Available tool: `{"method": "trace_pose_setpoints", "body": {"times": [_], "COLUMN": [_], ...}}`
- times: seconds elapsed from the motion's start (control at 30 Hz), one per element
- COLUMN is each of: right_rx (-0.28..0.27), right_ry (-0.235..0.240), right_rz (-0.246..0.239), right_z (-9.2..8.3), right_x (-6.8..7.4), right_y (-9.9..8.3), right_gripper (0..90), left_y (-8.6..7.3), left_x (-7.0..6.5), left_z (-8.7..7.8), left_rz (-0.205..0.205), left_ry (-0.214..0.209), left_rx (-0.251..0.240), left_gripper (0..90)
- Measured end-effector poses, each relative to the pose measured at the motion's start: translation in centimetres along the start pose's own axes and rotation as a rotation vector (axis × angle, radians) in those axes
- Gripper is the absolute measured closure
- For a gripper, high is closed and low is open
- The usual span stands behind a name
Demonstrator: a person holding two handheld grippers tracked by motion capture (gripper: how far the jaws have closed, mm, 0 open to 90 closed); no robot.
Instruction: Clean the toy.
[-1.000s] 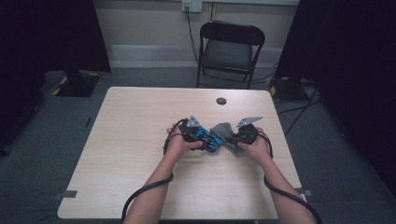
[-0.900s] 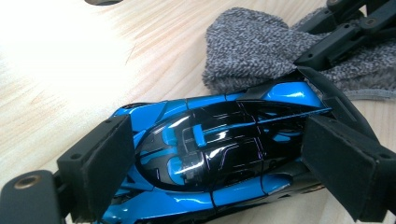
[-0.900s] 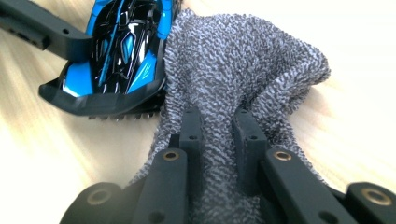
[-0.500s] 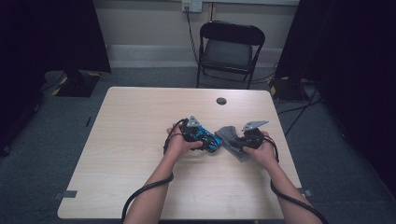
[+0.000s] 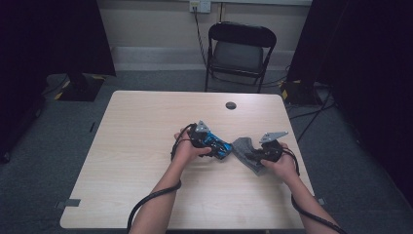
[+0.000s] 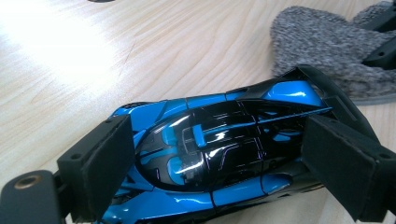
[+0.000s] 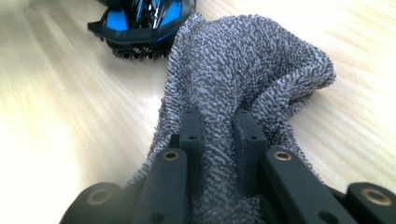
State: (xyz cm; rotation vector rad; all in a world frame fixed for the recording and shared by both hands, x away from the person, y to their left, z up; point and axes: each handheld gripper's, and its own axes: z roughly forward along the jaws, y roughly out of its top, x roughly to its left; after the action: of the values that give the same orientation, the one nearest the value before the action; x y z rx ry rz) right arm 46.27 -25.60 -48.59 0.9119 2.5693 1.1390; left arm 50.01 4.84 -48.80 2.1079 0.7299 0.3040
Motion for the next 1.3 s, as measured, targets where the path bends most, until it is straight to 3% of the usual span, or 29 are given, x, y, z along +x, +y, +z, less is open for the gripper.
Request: {"method": "trace_pose_setpoints", "body": {"times": [0.57, 0.7, 0.9, 1.17, 1.27, 1.3], "right_rx": [-0.011, -0.031, -0.044, -0.077, -0.104, -0.104], "right_ry": [-0.002, -0.008, -0.014, -0.017, 0.006, 0.006], "right_rz": [0.015, 0.037, 0.042, 0.029, 0.006, 0.006], "right_z": [-1.7, -2.4, -3.1, -4.7, -4.9, -4.9], "right_x": [0.2, -0.2, -0.1, 0.5, 1.7, 1.7], "right_y": [-1.3, -1.5, -1.0, 0.9, 2.5, 2.5], "right_gripper": [76.1, 75.7, 75.4, 74.6, 74.3, 74.3], "left_y": [0.0, 0.4, 1.1, 1.2, 0.9, 0.9], "left_x": [0.2, 0.0, 0.0, 0.0, 0.1, 0.1], "left_z": [0.0, -0.2, -0.6, -3.4, -5.5, -5.5], "left_rz": [0.001, 0.012, -0.018, -0.041, -0.043, -0.043], "left_ry": [-0.002, -0.002, 0.002, -0.005, -0.004, -0.004], "left_rx": [-0.004, 0.017, -0.001, -0.005, -0.032, -0.032], "left_gripper": [9.8, 15.2, 17.0, 17.6, 18.1, 18.4]}}
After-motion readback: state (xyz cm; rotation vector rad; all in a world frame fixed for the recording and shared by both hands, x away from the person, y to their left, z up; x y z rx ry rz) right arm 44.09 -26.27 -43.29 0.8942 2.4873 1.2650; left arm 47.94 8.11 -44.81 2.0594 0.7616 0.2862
